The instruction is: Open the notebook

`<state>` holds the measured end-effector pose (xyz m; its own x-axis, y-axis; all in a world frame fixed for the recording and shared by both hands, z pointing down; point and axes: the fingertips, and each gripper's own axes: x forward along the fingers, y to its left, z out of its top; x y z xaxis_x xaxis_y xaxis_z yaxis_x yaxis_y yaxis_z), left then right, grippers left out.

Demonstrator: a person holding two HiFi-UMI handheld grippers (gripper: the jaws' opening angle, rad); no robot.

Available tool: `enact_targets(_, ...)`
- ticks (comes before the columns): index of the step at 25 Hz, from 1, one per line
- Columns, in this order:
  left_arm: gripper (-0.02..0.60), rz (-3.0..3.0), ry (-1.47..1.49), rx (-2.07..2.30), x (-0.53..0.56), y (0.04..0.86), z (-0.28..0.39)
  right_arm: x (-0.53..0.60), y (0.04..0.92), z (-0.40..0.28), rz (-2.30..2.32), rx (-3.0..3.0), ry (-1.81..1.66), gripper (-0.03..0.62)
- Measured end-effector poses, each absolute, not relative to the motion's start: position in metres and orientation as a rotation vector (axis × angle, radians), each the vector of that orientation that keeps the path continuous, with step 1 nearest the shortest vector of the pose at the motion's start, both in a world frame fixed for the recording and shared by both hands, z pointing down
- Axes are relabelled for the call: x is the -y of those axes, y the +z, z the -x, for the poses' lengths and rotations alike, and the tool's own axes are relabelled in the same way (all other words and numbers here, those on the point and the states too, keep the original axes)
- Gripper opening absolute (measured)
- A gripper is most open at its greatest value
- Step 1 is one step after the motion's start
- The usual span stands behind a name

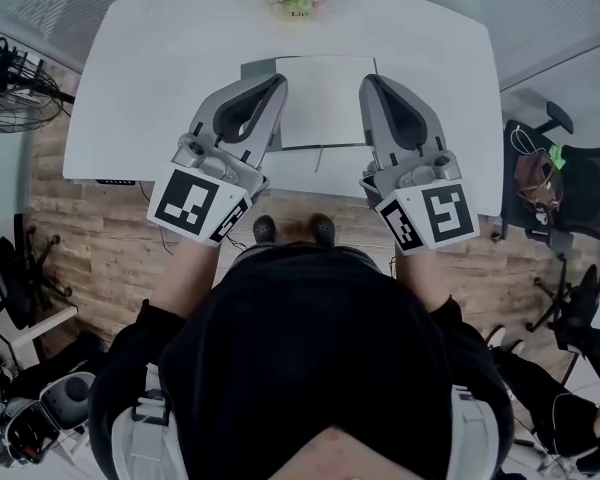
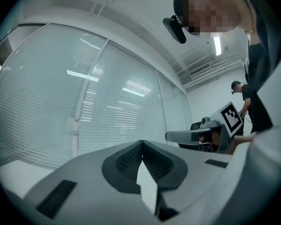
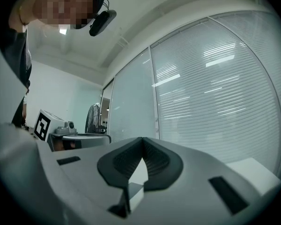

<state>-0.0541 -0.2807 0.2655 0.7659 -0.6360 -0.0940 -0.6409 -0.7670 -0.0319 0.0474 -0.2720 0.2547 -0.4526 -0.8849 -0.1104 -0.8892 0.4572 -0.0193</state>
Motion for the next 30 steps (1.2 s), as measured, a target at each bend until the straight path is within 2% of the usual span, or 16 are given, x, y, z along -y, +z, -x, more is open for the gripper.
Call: enact_targets(30,0.011,2.888,0.131,-1.068,0.274,0.266,0.064,0.264,0.258,-0.039,1.618,-2.615,0.113,0.003)
